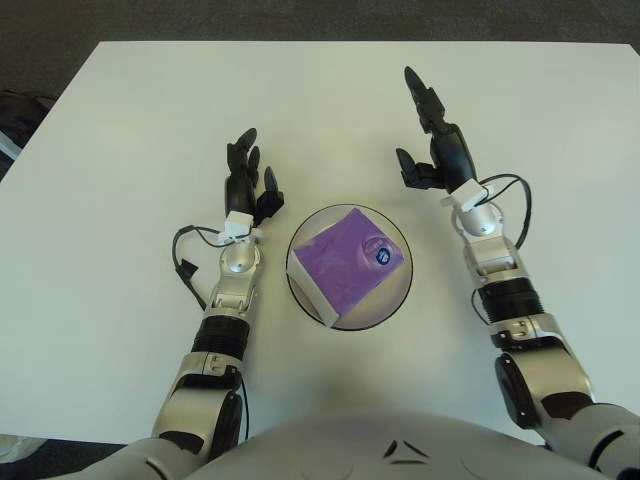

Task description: Put the tissue paper into the plate.

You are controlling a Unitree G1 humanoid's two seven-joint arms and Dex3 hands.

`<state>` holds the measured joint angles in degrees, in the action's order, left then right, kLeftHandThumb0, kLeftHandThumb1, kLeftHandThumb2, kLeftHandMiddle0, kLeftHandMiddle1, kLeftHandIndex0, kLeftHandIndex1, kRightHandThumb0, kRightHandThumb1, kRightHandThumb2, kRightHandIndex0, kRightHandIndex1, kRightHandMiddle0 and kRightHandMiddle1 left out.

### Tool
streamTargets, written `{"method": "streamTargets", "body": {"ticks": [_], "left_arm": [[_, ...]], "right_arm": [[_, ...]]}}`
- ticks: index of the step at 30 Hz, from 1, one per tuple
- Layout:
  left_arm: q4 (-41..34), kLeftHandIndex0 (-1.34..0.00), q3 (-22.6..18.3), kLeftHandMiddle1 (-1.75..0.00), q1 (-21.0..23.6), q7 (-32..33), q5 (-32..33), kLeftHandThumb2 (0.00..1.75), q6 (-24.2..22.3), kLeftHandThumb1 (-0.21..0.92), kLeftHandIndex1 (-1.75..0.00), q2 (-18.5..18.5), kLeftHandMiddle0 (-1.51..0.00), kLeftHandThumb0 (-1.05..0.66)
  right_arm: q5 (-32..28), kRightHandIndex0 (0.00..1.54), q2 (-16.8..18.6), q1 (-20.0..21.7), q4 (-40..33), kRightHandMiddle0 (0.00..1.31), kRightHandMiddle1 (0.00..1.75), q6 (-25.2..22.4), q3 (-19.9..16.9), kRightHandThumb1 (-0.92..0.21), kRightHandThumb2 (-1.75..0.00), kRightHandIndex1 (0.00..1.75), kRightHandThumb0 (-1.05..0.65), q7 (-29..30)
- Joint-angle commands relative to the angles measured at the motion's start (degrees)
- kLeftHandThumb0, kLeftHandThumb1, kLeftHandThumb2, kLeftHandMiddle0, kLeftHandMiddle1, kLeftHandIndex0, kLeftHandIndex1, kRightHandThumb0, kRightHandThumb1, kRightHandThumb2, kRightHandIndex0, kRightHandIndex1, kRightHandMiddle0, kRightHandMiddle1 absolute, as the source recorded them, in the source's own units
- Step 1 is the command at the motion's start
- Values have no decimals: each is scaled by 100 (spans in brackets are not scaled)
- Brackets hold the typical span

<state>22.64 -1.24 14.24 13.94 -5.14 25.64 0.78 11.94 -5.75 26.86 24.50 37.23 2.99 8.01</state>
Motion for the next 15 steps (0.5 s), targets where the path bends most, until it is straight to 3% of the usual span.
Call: {"method": "streamTargets", "body": {"ticks": [1,6,15], "left_arm": [[429,0,-2,-2,-806,-48,-38,81,-230,92,-76,-43,-38,-71],[358,0,0,-2,-864,-63,-53,81,-224,92,-76,-39,-39,-71],[271,0,6,-2,-916,-75,-79,81,-297,92,-76,-18,-39,-71]], "right_arm": [[-77,7,237,-125,486,3,16,290,-225,-92,-91,2,-95,458],[-535,15,541,-336,530,0,39,141,-385,-92,-95,3,-80,426],[-916,22,969,-703,416,0,53,-73,-506,-92,-95,4,-70,437]]}}
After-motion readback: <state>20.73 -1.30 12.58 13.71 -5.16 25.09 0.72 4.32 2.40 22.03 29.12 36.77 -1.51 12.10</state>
